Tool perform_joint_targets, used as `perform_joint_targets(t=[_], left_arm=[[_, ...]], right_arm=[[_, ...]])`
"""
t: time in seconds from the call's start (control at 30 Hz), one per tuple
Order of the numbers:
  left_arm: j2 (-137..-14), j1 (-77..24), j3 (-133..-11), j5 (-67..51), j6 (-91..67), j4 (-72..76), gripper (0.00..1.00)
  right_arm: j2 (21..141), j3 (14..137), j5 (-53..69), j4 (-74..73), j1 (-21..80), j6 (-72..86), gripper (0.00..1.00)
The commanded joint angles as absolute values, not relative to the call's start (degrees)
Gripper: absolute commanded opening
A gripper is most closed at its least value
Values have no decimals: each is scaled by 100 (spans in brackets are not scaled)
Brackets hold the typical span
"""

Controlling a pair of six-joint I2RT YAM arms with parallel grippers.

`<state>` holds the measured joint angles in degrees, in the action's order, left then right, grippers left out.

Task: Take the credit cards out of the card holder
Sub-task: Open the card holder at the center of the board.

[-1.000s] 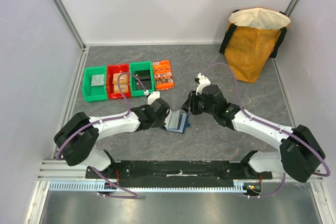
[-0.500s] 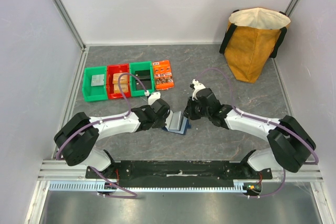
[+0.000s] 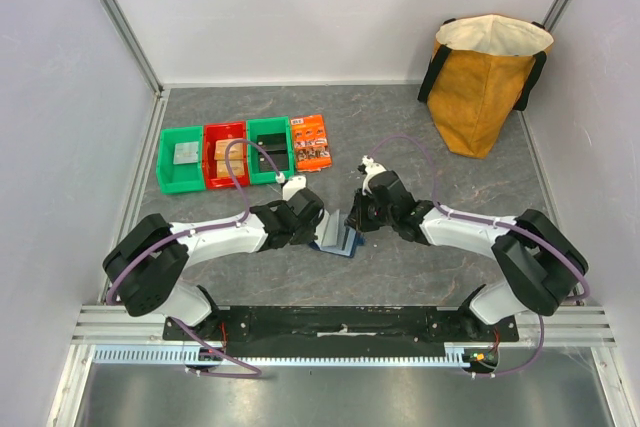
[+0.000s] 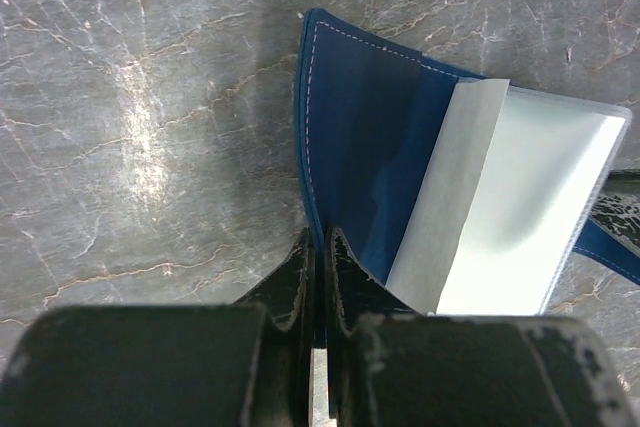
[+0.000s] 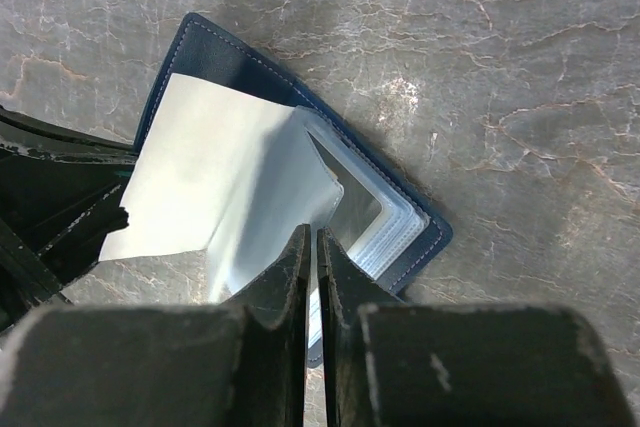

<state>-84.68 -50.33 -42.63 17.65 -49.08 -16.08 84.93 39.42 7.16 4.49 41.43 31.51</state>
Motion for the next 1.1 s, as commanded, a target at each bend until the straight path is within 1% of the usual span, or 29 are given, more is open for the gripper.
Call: perform_joint_targets(t=[0.0,0.2,0.4,0.47,0.57,0.7,0.97,1.07], left_arm=[[-8376,-5115,-4219,1652,-5080,-1573,2],[-8315,-5159,-4193,1635,-5115,-1547,2],[-8034,-5159,-3991,1530,-5256,-1310,7],[-7955,-5159,-3912,1477,-5308,-1231,8],[-7875,-5159,-3806,1424,-5396,-1134,11],[-7735,-5159,-3657,1450,-5493,-1055,15],[-7103,-5159,-3279,1784,-5528,-1055,30],[-6769,-5159,-3182,1959,-5502,-1142,39]], right_arm=[[8596,4016,809,686,4219,3173,11],[8675,4192,765,633,4359,3173,13],[8736,4227,939,755,4430,3190,14],[8736,4227,1115,940,4482,3225,16],[8850,4254,1397,1247,4518,3357,22],[9052,4315,1459,1388,4561,3472,26],[9387,4473,1494,1310,4570,3498,32],[9466,4605,1459,1143,4570,3463,33]])
